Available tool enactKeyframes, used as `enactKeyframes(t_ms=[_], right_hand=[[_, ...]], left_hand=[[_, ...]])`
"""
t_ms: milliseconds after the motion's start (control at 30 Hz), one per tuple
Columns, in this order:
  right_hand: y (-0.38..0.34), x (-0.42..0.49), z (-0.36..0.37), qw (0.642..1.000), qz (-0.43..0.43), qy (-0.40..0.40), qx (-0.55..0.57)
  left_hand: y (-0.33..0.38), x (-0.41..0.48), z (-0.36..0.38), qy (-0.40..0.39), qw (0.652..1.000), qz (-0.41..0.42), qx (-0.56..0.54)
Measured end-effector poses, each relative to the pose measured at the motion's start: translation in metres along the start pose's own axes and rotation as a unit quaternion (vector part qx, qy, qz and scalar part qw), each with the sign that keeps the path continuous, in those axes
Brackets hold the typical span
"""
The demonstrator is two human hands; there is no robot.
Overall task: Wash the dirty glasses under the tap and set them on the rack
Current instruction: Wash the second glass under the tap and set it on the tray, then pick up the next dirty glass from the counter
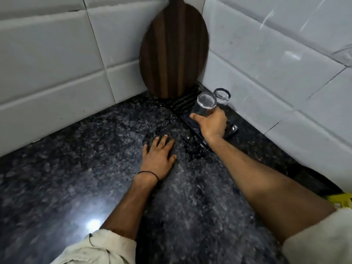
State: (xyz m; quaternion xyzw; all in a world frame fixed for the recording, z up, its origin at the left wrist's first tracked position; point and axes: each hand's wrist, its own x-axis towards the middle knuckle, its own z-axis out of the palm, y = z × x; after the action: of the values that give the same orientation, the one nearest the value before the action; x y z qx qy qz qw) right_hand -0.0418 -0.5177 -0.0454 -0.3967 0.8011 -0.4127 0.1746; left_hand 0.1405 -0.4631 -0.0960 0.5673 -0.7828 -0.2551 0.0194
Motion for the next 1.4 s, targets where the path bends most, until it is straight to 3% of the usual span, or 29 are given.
enactKeyframes(t_ms=[300, 567, 833, 1033, 1167, 1267, 1333, 1400], right_hand=[[0.009, 0.004, 0.017, 0.997, 0.020, 0.017, -0.066], [0.017, 0.002, -0.007, 0.990, -0.006, -0.047, -0.130], [0.050, -0.081, -0.098, 0.997, -0.057, -0.051, 0.021], [0.096, -0.161, -0.211, 0.992, -0.110, 0.033, 0.050], [0.139, -0.215, -0.292, 0.981, -0.111, 0.157, 0.026], [0.178, -0.249, -0.346, 0.962, -0.072, 0.255, -0.063], [0.201, -0.258, -0.369, 0.961, -0.008, 0.244, -0.130], [0.220, -0.261, -0.383, 0.973, 0.050, 0.162, -0.153]], left_hand=[[-0.005, -0.002, 0.001, 0.033, 0.998, -0.008, -0.043], [-0.001, -0.009, -0.001, 0.042, 0.999, 0.000, -0.022], [0.070, -0.058, 0.016, 0.115, 0.985, 0.079, -0.103], [0.144, -0.112, 0.061, 0.054, 0.969, 0.174, -0.166], [0.195, -0.156, 0.096, 0.002, 0.960, 0.213, -0.184], [0.227, -0.195, 0.124, -0.052, 0.951, 0.241, -0.187], [0.241, -0.208, 0.144, -0.078, 0.946, 0.276, -0.153], [0.252, -0.213, 0.164, -0.100, 0.943, 0.305, -0.084]])
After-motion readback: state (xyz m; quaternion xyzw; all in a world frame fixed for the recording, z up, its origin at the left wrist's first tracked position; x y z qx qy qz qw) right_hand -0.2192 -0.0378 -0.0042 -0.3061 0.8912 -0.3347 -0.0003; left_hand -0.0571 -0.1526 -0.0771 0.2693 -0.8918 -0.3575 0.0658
